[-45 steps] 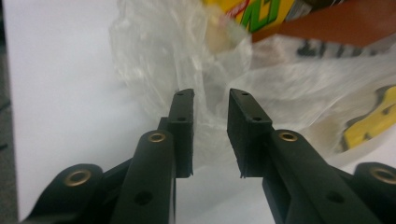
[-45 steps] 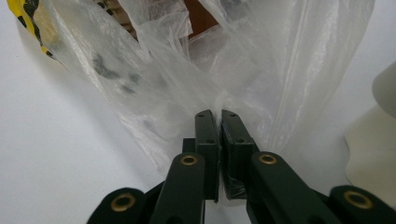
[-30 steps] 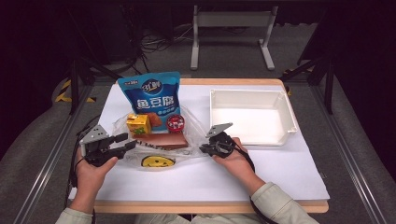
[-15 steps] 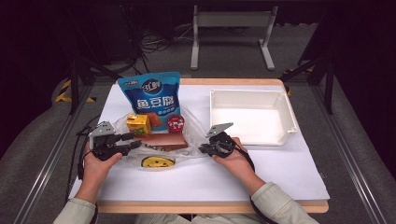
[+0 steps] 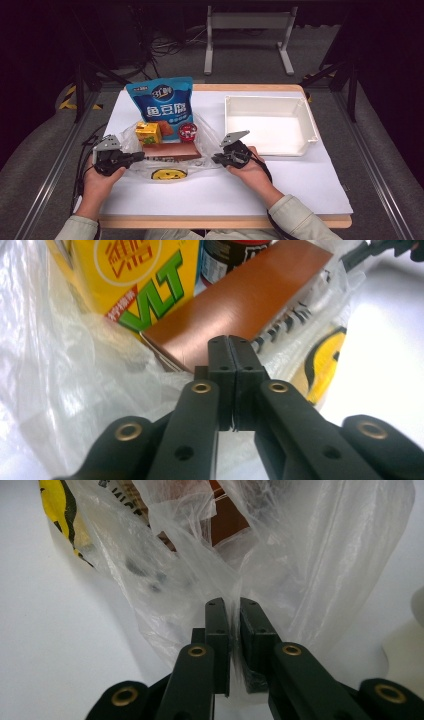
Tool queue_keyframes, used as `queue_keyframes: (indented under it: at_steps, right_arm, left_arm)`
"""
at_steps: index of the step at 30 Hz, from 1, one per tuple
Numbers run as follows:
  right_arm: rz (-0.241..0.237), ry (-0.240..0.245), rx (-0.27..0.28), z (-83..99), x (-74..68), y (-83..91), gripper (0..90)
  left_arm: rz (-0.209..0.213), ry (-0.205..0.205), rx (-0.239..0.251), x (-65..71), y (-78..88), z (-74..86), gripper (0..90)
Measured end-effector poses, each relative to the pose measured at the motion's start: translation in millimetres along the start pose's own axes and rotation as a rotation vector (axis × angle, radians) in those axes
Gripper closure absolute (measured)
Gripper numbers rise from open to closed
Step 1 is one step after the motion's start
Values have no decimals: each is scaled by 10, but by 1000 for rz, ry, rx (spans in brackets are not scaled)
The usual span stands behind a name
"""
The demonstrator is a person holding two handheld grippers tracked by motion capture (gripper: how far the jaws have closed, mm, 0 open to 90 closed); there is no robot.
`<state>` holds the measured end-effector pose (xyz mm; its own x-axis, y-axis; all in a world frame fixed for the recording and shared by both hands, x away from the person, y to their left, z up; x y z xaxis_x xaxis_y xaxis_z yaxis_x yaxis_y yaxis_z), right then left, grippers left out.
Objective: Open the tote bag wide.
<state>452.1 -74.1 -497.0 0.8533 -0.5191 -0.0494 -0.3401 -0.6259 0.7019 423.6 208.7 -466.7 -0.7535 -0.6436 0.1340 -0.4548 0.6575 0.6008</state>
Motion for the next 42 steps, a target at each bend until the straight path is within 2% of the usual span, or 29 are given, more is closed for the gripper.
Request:
queue_keyframes:
  at_steps: [2,7,9,13,18,24,29,31,32,34,36,37,38,39,41,42]
  right_arm:
    - [-2,3,-1,-7,-6,-9,840]
    - [-5,8,-3,-26,-15,-25,846]
    - [-3,13,-11,-21,-7,-35,856]
    - [6,8,-29,6,24,-54,875]
    - [32,-13,-48,68,96,-33,892]
    - [28,-36,-40,104,138,-7,891]
    - [27,-31,-29,93,121,27,807]
    - [27,-33,11,8,99,122,716]
    - [27,-33,11,8,99,122,716]
    - [26,-21,39,-56,84,189,662]
    - [13,-9,68,-123,49,251,575]
    - [-8,5,95,-198,-4,300,466]
    - [-8,5,95,-198,-4,300,466]
    - [-22,32,113,-270,-71,345,412]
    - [-25,43,129,-307,-96,364,398]
    - [-39,65,158,-388,-164,409,393]
  left_arm:
    - [-4,6,-17,7,13,40,900]
    - [-1,52,-69,-10,9,192,900]
    - [2,78,-97,-36,-26,258,900]
    - [-7,97,-138,-87,-145,326,900]
    - [1,110,-146,-129,-214,347,900]
    - [7,108,-135,-119,-203,345,900]
    - [4,90,-113,-107,-159,319,893]
    - [7,92,-102,-96,-149,309,886]
    - [8,88,-104,-92,-146,307,886]
    - [12,88,-104,-78,-154,303,882]
    - [11,86,-105,-73,-156,302,878]
    - [11,80,-105,-76,-154,300,876]
    - [11,80,-105,-76,-154,300,876]
    - [11,84,-102,-72,-147,300,874]
    - [12,83,-102,-71,-144,299,872]
    - [14,85,-102,-66,-143,299,872]
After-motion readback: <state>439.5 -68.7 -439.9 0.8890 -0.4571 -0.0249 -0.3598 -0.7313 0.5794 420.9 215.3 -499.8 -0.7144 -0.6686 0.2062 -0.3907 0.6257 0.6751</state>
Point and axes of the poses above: each handheld gripper's, and its own axes: y roughly backward along the jaws, z roughly out of its underside, x roughly to its right, the point moved 9 cm from there along -y, roughly forward along the jaws
